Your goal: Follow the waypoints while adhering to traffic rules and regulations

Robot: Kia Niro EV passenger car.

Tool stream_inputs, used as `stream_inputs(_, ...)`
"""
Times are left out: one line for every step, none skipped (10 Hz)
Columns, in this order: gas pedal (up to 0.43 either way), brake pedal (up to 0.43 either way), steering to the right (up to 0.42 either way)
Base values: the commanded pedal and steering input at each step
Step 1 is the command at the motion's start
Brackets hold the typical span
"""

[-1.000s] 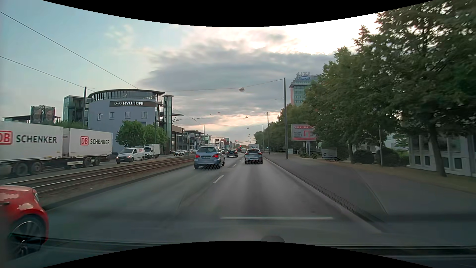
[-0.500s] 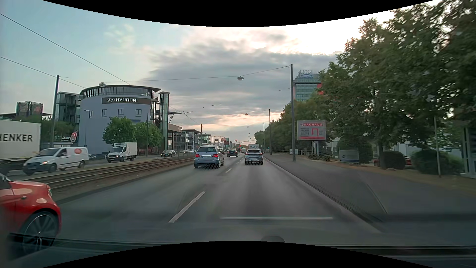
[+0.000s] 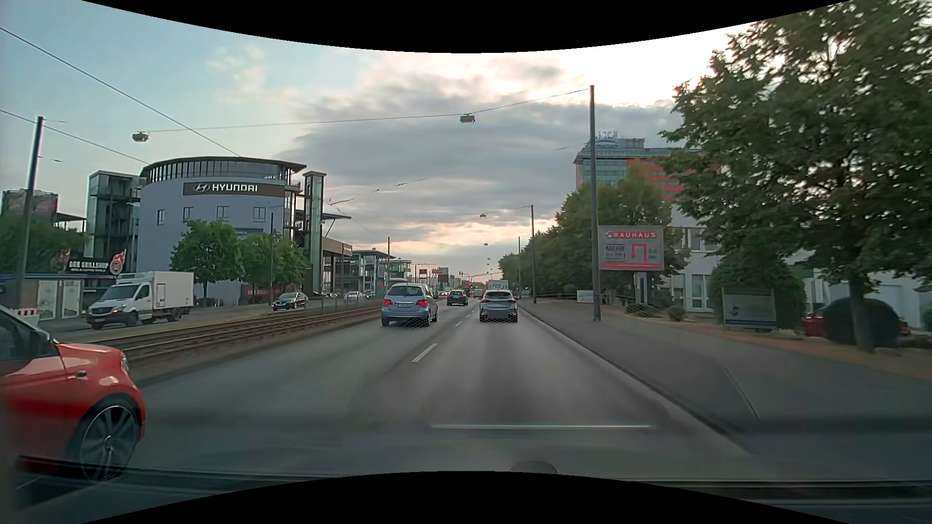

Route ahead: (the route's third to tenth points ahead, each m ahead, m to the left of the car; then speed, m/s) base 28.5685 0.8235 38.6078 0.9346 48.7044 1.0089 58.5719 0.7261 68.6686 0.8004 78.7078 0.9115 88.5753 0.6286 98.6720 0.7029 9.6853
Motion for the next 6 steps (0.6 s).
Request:
stream_inputs(0.0,0.0,-0.004)
stream_inputs(0.0,0.0,-0.005)
stream_inputs(0.0,0.0,-0.005)
stream_inputs(0.0,0.0,-0.005)
stream_inputs(0.0,0.0,-0.004)
stream_inputs(0.0,0.0,-0.003)
